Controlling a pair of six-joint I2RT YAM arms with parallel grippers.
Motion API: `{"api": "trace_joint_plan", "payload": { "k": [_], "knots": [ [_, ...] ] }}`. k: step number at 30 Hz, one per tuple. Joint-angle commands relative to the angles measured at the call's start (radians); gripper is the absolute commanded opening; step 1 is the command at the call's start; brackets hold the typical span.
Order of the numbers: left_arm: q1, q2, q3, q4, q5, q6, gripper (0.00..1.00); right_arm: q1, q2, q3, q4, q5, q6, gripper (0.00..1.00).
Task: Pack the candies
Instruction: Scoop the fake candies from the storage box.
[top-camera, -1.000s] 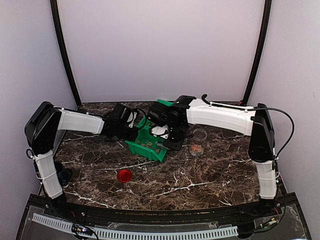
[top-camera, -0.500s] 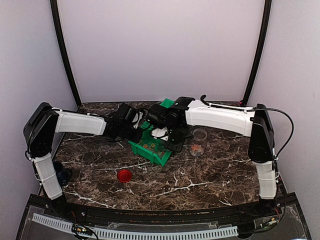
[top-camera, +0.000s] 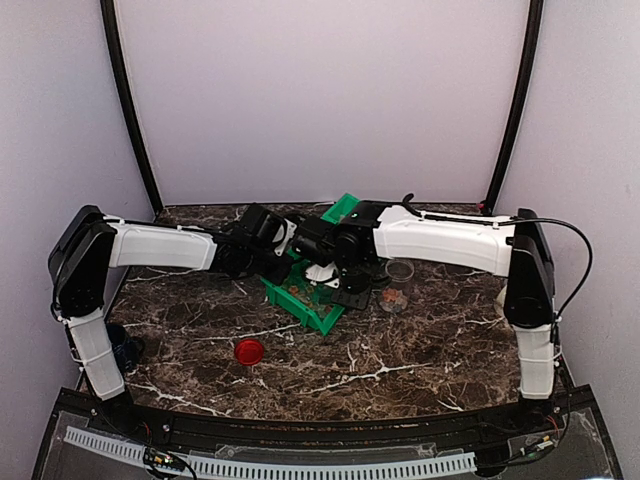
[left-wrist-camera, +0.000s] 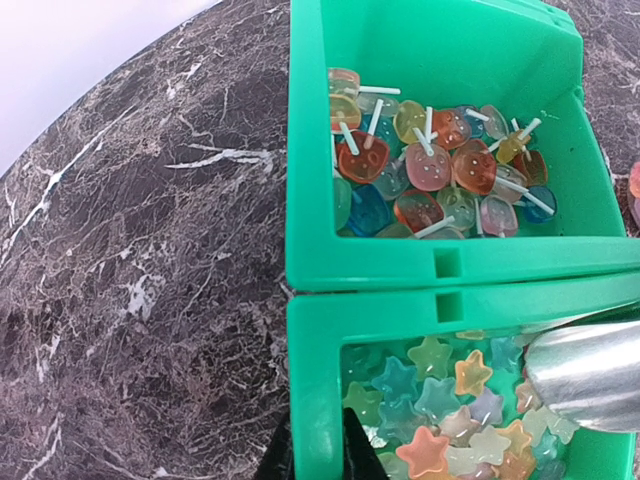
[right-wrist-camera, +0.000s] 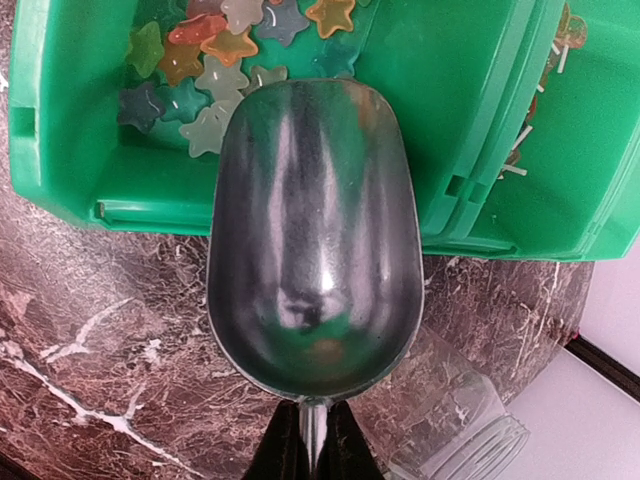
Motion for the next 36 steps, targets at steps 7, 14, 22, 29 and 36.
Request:
{"api": "trace_joint_plan", "payload": {
  "k": [7,14,22,29,36],
  "knots": [
    [-0.003,-0.101,0.044,0.173,0.007,0.043,0.0,0.018,-0.061,-0.041,0.047,0.005,-0.047,0.0],
    [-0.003,-0.122,0.012,0.225,0.056,0.024,0.0,0.03,0.044,0.022,0.053,-0.056,-0.066,0.0],
    [-0.003,-0.126,-0.013,0.234,0.084,-0.001,0.0,0.029,0.098,-0.01,0.124,-0.058,-0.018,0.0],
    [-0.002,-0.126,-0.04,0.241,0.089,-0.049,0.0,0.001,0.021,-0.207,0.428,-0.139,0.034,0.0],
    [0.005,-0.135,-0.055,0.278,0.113,-0.065,0.0,-0.008,-0.028,-0.328,0.59,-0.258,-0.036,0.0]
  ]
}}
